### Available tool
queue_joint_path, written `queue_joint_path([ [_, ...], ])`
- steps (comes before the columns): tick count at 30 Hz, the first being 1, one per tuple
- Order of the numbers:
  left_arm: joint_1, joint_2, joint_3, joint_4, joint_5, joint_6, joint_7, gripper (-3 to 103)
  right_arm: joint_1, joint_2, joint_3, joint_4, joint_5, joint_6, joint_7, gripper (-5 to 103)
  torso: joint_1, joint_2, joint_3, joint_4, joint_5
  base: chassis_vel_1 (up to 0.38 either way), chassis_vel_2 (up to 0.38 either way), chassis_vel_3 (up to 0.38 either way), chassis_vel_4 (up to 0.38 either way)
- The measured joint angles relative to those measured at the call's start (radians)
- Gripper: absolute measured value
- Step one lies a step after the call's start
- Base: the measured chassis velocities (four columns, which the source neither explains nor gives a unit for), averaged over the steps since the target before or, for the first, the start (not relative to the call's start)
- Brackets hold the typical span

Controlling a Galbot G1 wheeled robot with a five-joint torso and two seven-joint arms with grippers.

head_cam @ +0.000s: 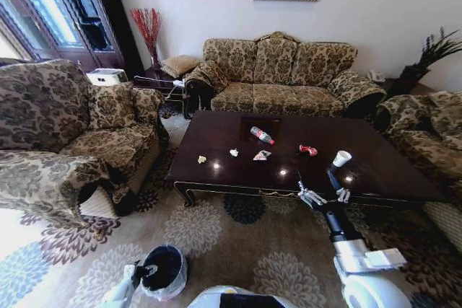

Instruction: Move to the front of the table and place the trash on the table into the trash bin.

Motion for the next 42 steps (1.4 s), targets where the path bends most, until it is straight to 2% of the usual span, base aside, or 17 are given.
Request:
queue_joint_path([
  [6, -0.011, -0.009, 0.0, 0.023, 0.0, 0.006, 0.0, 101, 0.025, 0.016, -0.011, 0.01, 0.0, -0.022, 0.0, 100, 0.0, 0.0, 0.0, 0.0002, 0.0, 0.0, 0.0, 0.0, 0.0],
  [10, -0.035, -0.01, 0.001, 0.039, 0.007, 0.006, -0.006, 97, 0.027, 0.02, -0.012, 0.01, 0.002, -0.019, -0.001, 100, 0.0, 0.0, 0.0, 0.0001, 0.0002, 0.0, 0.0, 0.0, 0.0],
  [13, -0.064, -0.019, 0.011, 0.058, 0.03, 0.019, -0.055, 94, 0.02, 0.02, -0.005, 0.005, 0.011, -0.012, -0.003, 100, 0.0, 0.0, 0.0, -0.0001, 0.0002, 0.0, 0.0, 0.0, 0.0],
  [20, -0.121, -0.029, 0.006, 0.12, 0.085, 0.025, -0.069, 90, 0.02, 0.022, 0.004, -0.019, 0.034, -0.001, -0.008, 100, 0.0, 0.0, 0.0, 0.0, 0.0002, 0.0, 0.0, 0.0, 0.0],
  [21, -0.128, -0.029, 0.004, 0.126, 0.1, 0.03, -0.069, 85, 0.022, 0.022, 0.004, -0.021, 0.037, -0.001, -0.008, 100, 0.0, 0.0, 0.0, 0.0, 0.0002, 0.0, 0.0, 0.0, 0.0],
  [22, -0.128, -0.029, 0.004, 0.126, 0.1, 0.03, -0.069, 85, 0.022, 0.022, 0.004, -0.021, 0.037, -0.001, -0.008, 100, 0.0, 0.0, 0.0, 0.0, 0.0002, 0.0, 0.0, 0.0, 0.0],
  [25, -0.153, -0.03, -0.012, 0.151, 0.156, 0.039, -0.091, 68, 0.03, 0.02, 0.004, -0.022, 0.057, -0.007, -0.007, 100, 0.0, 0.0, 0.0, 0.0, 0.0003, 0.0, 0.0, 0.0, 0.0],
  [26, -0.153, -0.03, -0.012, 0.151, 0.156, 0.039, -0.091, 68, 0.03, 0.02, 0.004, -0.022, 0.057, -0.007, -0.007, 100, 0.0, 0.0, 0.0, 0.0, 0.0003, 0.0, 0.0, 0.0, 0.0],
  [29, -0.182, -0.031, -0.041, 0.199, 0.217, 0.047, -0.097, 53, 0.035, 0.017, 0.006, -0.022, 0.062, -0.01, -0.006, 100, 0.0, 0.0, 0.0, 0.0001, 0.0002, 0.0, 0.0, 0.0, 0.0],
  [30, -0.182, -0.031, -0.041, 0.199, 0.217, 0.047, -0.097, 53, 0.035, 0.017, 0.006, -0.022, 0.062, -0.01, -0.006, 100, 0.0, 0.0, 0.0, 0.0001, 0.0002, 0.0, 0.0, 0.0, 0.0],
  [33, -0.192, -0.03, -0.05, 0.224, 0.233, 0.051, -0.087, 36, 0.035, 0.019, 0.008, -0.025, 0.063, -0.01, -0.006, 100, 0.0, 0.0, 0.0, 0.0001, 0.0, 0.0, 0.0, 0.0, 0.0],
  [35, -0.192, -0.03, -0.051, 0.227, 0.234, 0.052, -0.086, 36, 0.034, 0.021, 0.008, -0.025, 0.063, -0.01, -0.006, 100, 0.0, 0.0, 0.0, 0.0001, 0.0002, 0.0, 0.0, 0.0, 0.0],
  [38, -0.196, -0.032, -0.057, 0.24, 0.246, 0.067, -0.08, 20, 0.028, 0.026, 0.01, -0.025, 0.063, -0.009, -0.007, 100, 0.0, 0.0, 0.0, 0.0002, 0.0006, 0.0, 0.0, 0.0, 0.0],
  [39, -0.196, -0.032, -0.057, 0.24, 0.246, 0.067, -0.08, 20, 0.028, 0.026, 0.01, -0.025, 0.063, -0.009, -0.007, 100, 0.0, 0.0, 0.0, 0.0002, 0.0006, 0.0, 0.0, 0.0, 0.0],
  [41, -0.196, -0.033, -0.063, 0.242, 0.252, 0.076, -0.07, 10, 0.022, 0.026, 0.012, -0.023, 0.064, -0.007, -0.007, 100, 0.0, 0.0, 0.0, 0.0001, 0.0015, 0.0, 0.0, 0.0, 0.0],
  [42, -0.196, -0.033, -0.063, 0.242, 0.252, 0.076, -0.07, 10, 0.022, 0.026, 0.012, -0.023, 0.064, -0.007, -0.007, 100, 0.0, 0.0, 0.0, 0.0001, 0.0015, 0.0, 0.0, 0.0, 0.0],
])
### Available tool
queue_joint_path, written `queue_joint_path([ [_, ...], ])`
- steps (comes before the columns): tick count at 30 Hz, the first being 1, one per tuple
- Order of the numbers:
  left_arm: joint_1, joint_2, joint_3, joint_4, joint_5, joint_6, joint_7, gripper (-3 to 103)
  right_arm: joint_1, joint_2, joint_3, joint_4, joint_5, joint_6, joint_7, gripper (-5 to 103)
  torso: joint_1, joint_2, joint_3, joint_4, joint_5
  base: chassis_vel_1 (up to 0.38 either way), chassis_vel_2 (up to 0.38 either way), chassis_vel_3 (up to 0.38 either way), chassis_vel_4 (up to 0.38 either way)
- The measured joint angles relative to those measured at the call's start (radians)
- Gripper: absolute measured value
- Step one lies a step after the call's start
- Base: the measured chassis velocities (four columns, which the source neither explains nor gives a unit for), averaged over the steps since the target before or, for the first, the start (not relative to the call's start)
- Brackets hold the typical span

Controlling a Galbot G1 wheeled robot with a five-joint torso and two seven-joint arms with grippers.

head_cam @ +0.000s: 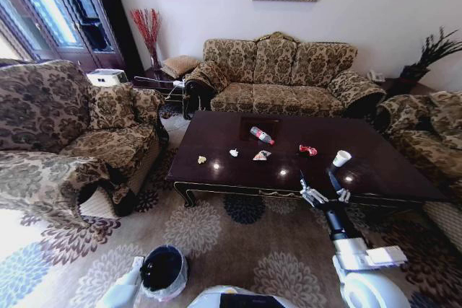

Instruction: Move to the front of the table and place the trash on the table into the trash bin.

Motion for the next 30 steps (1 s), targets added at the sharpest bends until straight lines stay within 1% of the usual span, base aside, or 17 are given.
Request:
queue_joint_path([
  [2, 0.003, -0.002, -0.005, -0.003, 0.001, 0.003, 0.007, 6, -0.005, 0.0, 0.004, 0.003, 0.002, 0.003, 0.0, 100, 0.0, 0.0, 0.0, -0.0001, 0.0005, 0.0, 0.0, 0.0, 0.0],
  [6, 0.021, -0.004, -0.009, -0.03, -0.002, 0.012, 0.006, 6, -0.011, 0.002, 0.005, 0.007, 0.003, 0.01, -0.001, 100, 0.0, 0.0, 0.0, 0.0, 0.0001, 0.0, 0.0, 0.0, 0.0],
  [8, 0.03, -0.002, -0.01, -0.043, -0.008, 0.018, 0.006, 6, -0.014, 0.003, 0.005, 0.009, 0.003, 0.012, -0.001, 100, 0.0, 0.0, 0.0, -0.0002, -0.0006, 0.0, 0.0, 0.0, 0.0],
  [9, 0.038, 0.0, -0.01, -0.051, -0.014, 0.02, 0.006, 6, -0.015, 0.003, 0.005, 0.009, 0.004, 0.014, -0.002, 100, 0.0, 0.0, 0.0, -0.0005, -0.0018, 0.0, 0.0, 0.0, 0.0],
  [12, 0.057, 0.004, -0.011, -0.068, -0.025, 0.023, 0.003, 6, -0.016, 0.003, 0.005, 0.008, 0.005, 0.018, -0.003, 100, 0.0, 0.0, 0.0, -0.0004, -0.0023, 0.0, 0.0, 0.0, 0.0],
  [16, 0.115, 0.018, -0.014, -0.119, -0.1, 0.023, -0.017, 5, -0.011, 0.0, 0.0, 0.001, 0.006, 0.022, -0.002, 100, 0.0, 0.0, 0.0, -0.0003, -0.0039, 0.0, 0.0, 0.0, 0.0],
  [17, 0.115, 0.018, -0.014, -0.119, -0.1, 0.023, -0.017, 5, -0.011, 0.0, 0.0, 0.001, 0.006, 0.022, -0.002, 100, 0.0, 0.0, 0.0, -0.0003, -0.0039, 0.0, 0.0, 0.0, 0.0],
  [20, 0.185, 0.053, -0.025, -0.194, -0.201, -0.019, -0.039, 2, 0.009, -0.009, -0.003, 0.005, 0.01, 0.01, 0.003, 100, 0.0, 0.0, 0.0, 0.0002, -0.0024, 0.0, 0.0, 0.0, 0.0],
  [21, 0.185, 0.053, -0.025, -0.194, -0.201, -0.019, -0.039, 2, 0.009, -0.009, -0.003, 0.005, 0.01, 0.01, 0.003, 100, 0.0, 0.0, 0.0, 0.0002, -0.0024, 0.0, 0.0, 0.0, 0.0],
  [23, 0.242, 0.088, -0.036, -0.282, -0.304, -0.035, -0.063, 0, 0.024, -0.013, -0.007, 0.005, 0.013, 0.002, 0.005, 100, 0.0, 0.0, 0.0, 0.0001, -0.0009, 0.0, 0.0, 0.0, 0.0],
  [24, 0.242, 0.088, -0.036, -0.282, -0.304, -0.035, -0.063, 0, 0.024, -0.013, -0.007, 0.005, 0.013, 0.002, 0.005, 100, 0.0, 0.0, 0.0, 0.0001, -0.0009, 0.0, 0.0, 0.0, 0.0],
  [25, 0.266, 0.102, -0.042, -0.32, -0.346, -0.037, -0.069, 0, 0.028, -0.013, -0.01, 0.005, 0.013, -0.001, 0.006, 100, 0.0, 0.0, 0.0, 0.0003, -0.0005, 0.0, 0.0, 0.0, 0.0],
  [26, 0.3, 0.12, -0.052, -0.38, -0.404, -0.037, -0.076, 0, 0.033, -0.013, -0.015, 0.005, 0.013, -0.005, 0.006, 100, 0.0, 0.0, 0.0, 0.0006, -0.0016, 0.0, 0.0, 0.0, 0.0],
  [27, 0.3, 0.12, -0.052, -0.38, -0.404, -0.037, -0.076, 0, 0.033, -0.013, -0.015, 0.005, 0.013, -0.005, 0.006, 100, 0.0, 0.0, 0.0, 0.0006, -0.0016, 0.0, 0.0, 0.0, 0.0],
  [28, 0.331, 0.135, -0.064, -0.442, -0.454, -0.037, -0.089, 0, 0.037, -0.012, -0.019, 0.005, 0.013, -0.009, 0.006, 100, 0.0, 0.0, 0.0, 0.0003, -0.0025, 0.0, 0.0, 0.0, 0.0],
  [29, 0.353, 0.145, -0.079, -0.491, -0.484, -0.037, -0.101, 0, 0.041, -0.012, -0.021, 0.006, 0.013, -0.01, 0.006, 100, 0.0, 0.0, 0.0, -0.0008, -0.0024, 0.0, 0.0, 0.0, 0.0],
  [30, 0.384, 0.154, -0.107, -0.552, -0.514, -0.036, -0.119, 0, 0.046, -0.011, -0.023, 0.006, 0.014, -0.011, 0.006, 100, 0.0, 0.0, 0.0, -0.0011, -0.0017, 0.0, 0.0, 0.0, 0.0],
])
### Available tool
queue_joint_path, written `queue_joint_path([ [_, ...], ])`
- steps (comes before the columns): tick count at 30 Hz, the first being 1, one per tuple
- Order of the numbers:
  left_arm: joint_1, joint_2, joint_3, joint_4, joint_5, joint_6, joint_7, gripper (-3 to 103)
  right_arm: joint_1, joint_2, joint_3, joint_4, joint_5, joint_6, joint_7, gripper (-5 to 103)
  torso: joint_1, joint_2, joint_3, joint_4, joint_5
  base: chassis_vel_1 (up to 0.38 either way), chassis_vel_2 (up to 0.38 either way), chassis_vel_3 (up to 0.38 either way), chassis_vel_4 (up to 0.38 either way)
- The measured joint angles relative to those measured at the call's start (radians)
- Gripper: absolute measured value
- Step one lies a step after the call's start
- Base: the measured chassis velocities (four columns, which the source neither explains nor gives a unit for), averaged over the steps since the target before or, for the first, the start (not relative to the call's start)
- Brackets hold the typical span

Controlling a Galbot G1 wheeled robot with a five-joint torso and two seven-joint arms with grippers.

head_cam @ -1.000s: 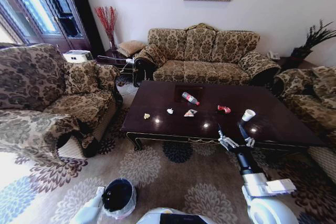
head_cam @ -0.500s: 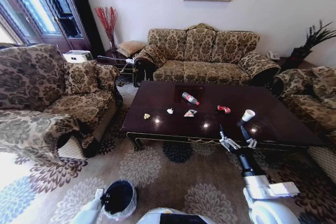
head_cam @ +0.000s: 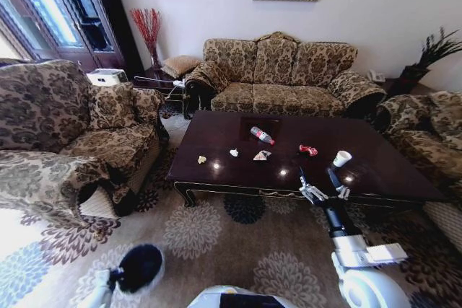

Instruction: Move to the front of the table and place the trash on the table into the trash bin.

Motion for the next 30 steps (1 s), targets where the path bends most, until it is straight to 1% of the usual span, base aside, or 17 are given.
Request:
queue_joint_path([
  [1, 0.0, 0.0, 0.0, 0.0, 0.0, 0.0, 0.0, 0, 0.0, 0.0, 0.0, 0.0, 0.0, 0.0, 0.0, 100, 0.0, 0.0, 0.0, 0.0, 0.0, 0.0, 0.0, 0.0, 0.0],
  [4, 0.103, 0.009, -0.106, -0.231, -0.087, 0.034, -0.054, 0, 0.019, -0.002, -0.001, -0.004, 0.007, -0.002, -0.001, 100, 0.0, 0.0, 0.0, 0.0019, 0.0002, 0.0, 0.0, 0.0, 0.0],
  [5, 0.103, 0.009, -0.106, -0.231, -0.087, 0.034, -0.054, 0, 0.019, -0.002, -0.001, -0.004, 0.007, -0.002, -0.001, 100, 0.0, 0.0, 0.0, 0.0019, 0.0002, 0.0, 0.0, 0.0, 0.0],
  [7, 0.166, 0.0, -0.193, -0.396, -0.117, 0.054, -0.097, 0, 0.035, -0.004, -0.004, -0.017, 0.006, -0.003, -0.005, 100, 0.0, 0.0, 0.0, 0.0003, 0.0001, 0.0, 0.0, 0.0, 0.0],
  [8, 0.166, 0.0, -0.193, -0.396, -0.117, 0.054, -0.097, 0, 0.035, -0.004, -0.004, -0.017, 0.006, -0.003, -0.005, 100, 0.0, 0.0, 0.0, 0.0003, 0.0001, 0.0, 0.0, 0.0, 0.0],
  [10, 0.223, -0.012, -0.28, -0.536, -0.138, 0.066, -0.13, 0, 0.047, -0.004, -0.01, -0.03, 0.0, -0.003, -0.013, 100, 0.0, 0.0, 0.0, 0.0003, 0.0003, 0.0, 0.0, 0.0, 0.0],
  [11, 0.247, -0.016, -0.319, -0.598, -0.152, 0.078, -0.142, 0, 0.05, -0.001, -0.012, -0.036, -0.006, -0.002, -0.018, 100, 0.0, 0.0, 0.0, 0.0011, 0.0005, 0.0, 0.0, 0.0, 0.0],
  [12, 0.247, -0.016, -0.319, -0.598, -0.152, 0.078, -0.142, 0, 0.05, -0.001, -0.012, -0.036, -0.006, -0.002, -0.018, 100, 0.0, 0.0, 0.0, 0.0011, 0.0005, 0.0, 0.0, 0.0, 0.0],
  [14, 0.288, -0.008, -0.38, -0.723, -0.202, 0.104, -0.154, 0, 0.046, 0.01, -0.011, -0.047, -0.017, 0.004, -0.033, 100, 0.0, 0.0, 0.0, 0.0028, 0.0012, 0.0, 0.0, 0.0, 0.0],
  [16, 0.297, 0.005, -0.388, -0.78, -0.227, 0.116, -0.154, 0, 0.035, 0.022, -0.003, -0.051, -0.023, 0.01, -0.035, 100, 0.0, 0.0, 0.0, 0.0025, 0.0007, 0.0, 0.0, 0.0, 0.0],
  [18, 0.303, 0.028, -0.393, -0.889, -0.273, 0.145, -0.156, 0, 0.018, 0.04, 0.012, -0.058, -0.034, 0.015, -0.034, 100, 0.0, 0.0, 0.0, -0.0003, -0.0004, 0.0, 0.0, 0.0, 0.0],
  [21, 0.319, 0.026, -0.413, -1.014, -0.313, 0.185, -0.158, 0, 0.02, 0.043, 0.016, -0.066, -0.041, 0.018, -0.026, 100, 0.0, 0.0, 0.0, -0.0008, 0.0008, 0.0, 0.0, 0.0, 0.0],
  [24, 0.356, -0.031, -0.431, -1.218, -0.335, 0.243, -0.177, 0, 0.053, 0.022, 0.012, -0.1, -0.027, 0.037, -0.022, 100, 0.0, 0.0, 0.0, 0.0015, 0.0006, 0.0, 0.0, 0.0, 0.0],
  [25, 0.356, -0.031, -0.431, -1.218, -0.335, 0.243, -0.177, 0, 0.053, 0.022, 0.012, -0.1, -0.027, 0.037, -0.022, 100, 0.0, 0.0, 0.0, 0.0015, 0.0006, 0.0, 0.0, 0.0, 0.0],
  [27, 0.383, -0.073, -0.439, -1.38, -0.348, 0.285, -0.194, 0, 0.074, 0.002, 0.006, -0.127, -0.014, 0.057, -0.028, 100, 0.0, 0.0, 0.0, 0.0024, 0.0001, 0.0, 0.0, 0.0, 0.0],
  [28, 0.39, -0.087, -0.437, -1.456, -0.348, 0.293, -0.194, 0, 0.082, -0.005, 0.003, -0.142, -0.011, 0.066, -0.032, 100, 0.0, 0.0, 0.0, 0.0017, 0.0011, 0.0, 0.0, 0.0, 0.0],
  [30, 0.391, -0.088, -0.429, -1.511, -0.347, 0.297, -0.194, 0, 0.085, -0.005, -0.001, -0.154, -0.014, 0.075, -0.035, 100, 0.0, 0.0, 0.0, 0.0016, 0.0012, 0.0, 0.0, 0.0, 0.0],
])
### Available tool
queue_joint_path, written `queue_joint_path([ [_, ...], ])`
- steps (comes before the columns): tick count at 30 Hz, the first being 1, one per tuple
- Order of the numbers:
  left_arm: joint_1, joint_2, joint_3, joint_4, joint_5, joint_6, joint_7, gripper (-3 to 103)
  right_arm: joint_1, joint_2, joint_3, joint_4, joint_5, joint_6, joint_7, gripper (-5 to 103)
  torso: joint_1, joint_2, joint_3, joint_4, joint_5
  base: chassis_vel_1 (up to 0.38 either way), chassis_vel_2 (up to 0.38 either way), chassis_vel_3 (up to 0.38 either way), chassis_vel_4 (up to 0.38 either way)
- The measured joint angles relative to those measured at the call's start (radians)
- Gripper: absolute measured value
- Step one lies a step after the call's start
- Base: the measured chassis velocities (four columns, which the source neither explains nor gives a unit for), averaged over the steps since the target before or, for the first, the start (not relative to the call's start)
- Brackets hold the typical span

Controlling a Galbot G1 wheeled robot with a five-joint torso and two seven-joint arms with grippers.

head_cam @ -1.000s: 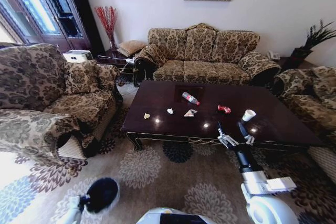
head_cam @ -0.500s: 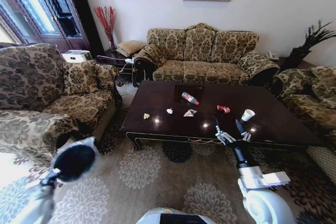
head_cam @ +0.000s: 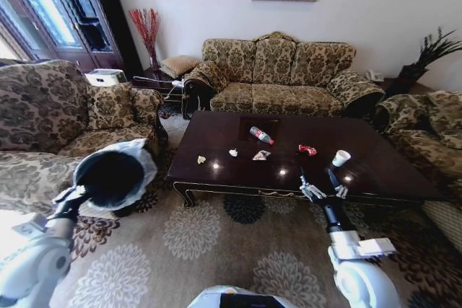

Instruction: Move to the front of the table and place the trash on the table into the trash bin.

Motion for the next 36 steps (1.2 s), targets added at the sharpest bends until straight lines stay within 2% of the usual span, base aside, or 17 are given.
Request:
queue_joint_path([
  [4, -0.019, 0.058, 0.042, -0.056, -0.006, 0.0, 0.013, 0, -0.006, 0.033, -0.015, -0.013, -0.05, 0.029, -0.015, 100, 0.0, 0.0, 0.0, -0.001, -0.0001, 0.0, 0.0, 0.0, 0.0],
  [6, -0.036, 0.109, 0.067, -0.058, -0.009, -0.001, 0.015, 0, -0.041, 0.058, -0.027, 0.01, -0.076, 0.036, -0.016, 100, 0.0, 0.0, 0.0, -0.001, -0.0007, 0.0, 0.0, 0.0, 0.0],
  [7, -0.036, 0.109, 0.067, -0.058, -0.009, -0.001, 0.015, 0, -0.041, 0.058, -0.027, 0.01, -0.076, 0.036, -0.016, 100, 0.0, 0.0, 0.0, -0.001, -0.0007, 0.0, 0.0, 0.0, 0.0],
  [9, -0.074, 0.153, 0.111, -0.039, 0.019, -0.009, 0.02, 0, -0.083, 0.065, -0.035, 0.024, -0.099, 0.049, -0.037, 100, 0.0, 0.0, 0.0, -0.0011, -0.0013, 0.0, 0.0, 0.0, 0.0],
  [10, -0.087, 0.159, 0.126, -0.025, 0.045, -0.014, 0.023, 0, -0.092, 0.062, -0.035, 0.024, -0.11, 0.056, -0.057, 100, 0.0, 0.0, 0.0, -0.0014, -0.0014, 0.0, 0.0, 0.0, 0.0],
  [13, -0.098, 0.159, 0.144, 0.011, 0.097, -0.034, 0.034, 0, -0.099, 0.058, -0.039, 0.03, -0.114, 0.052, -0.068, 100, 0.0, 0.0, 0.0, -0.0001, -0.0008, 0.0, 0.0, 0.0, 0.0],
  [23, -0.123, 0.181, 0.14, 0.08, 0.13, -0.054, 0.037, 0, -0.088, 0.074, -0.068, 0.009, -0.132, 0.046, -0.097, 100, 0.0, 0.0, 0.0, -0.0005, -0.0009, 0.0, 0.0, 0.0, 0.0],
  [34, -0.109, 0.251, 0.135, 0.121, 0.151, -0.022, 0.045, 0, -0.087, 0.079, -0.109, -0.017, -0.161, 0.065, -0.117, 100, 0.0, 0.0, 0.0, -0.0004, -0.0011, -0.058, 0.066, 0.054, -0.049],
  [36, -0.098, 0.298, 0.129, 0.131, 0.148, 0.007, 0.054, 0, -0.088, 0.079, -0.112, -0.024, -0.164, 0.071, -0.122, 100, 0.0, 0.0, 0.0, -0.0003, -0.0011, -0.165, 0.178, 0.193, -0.178],
])
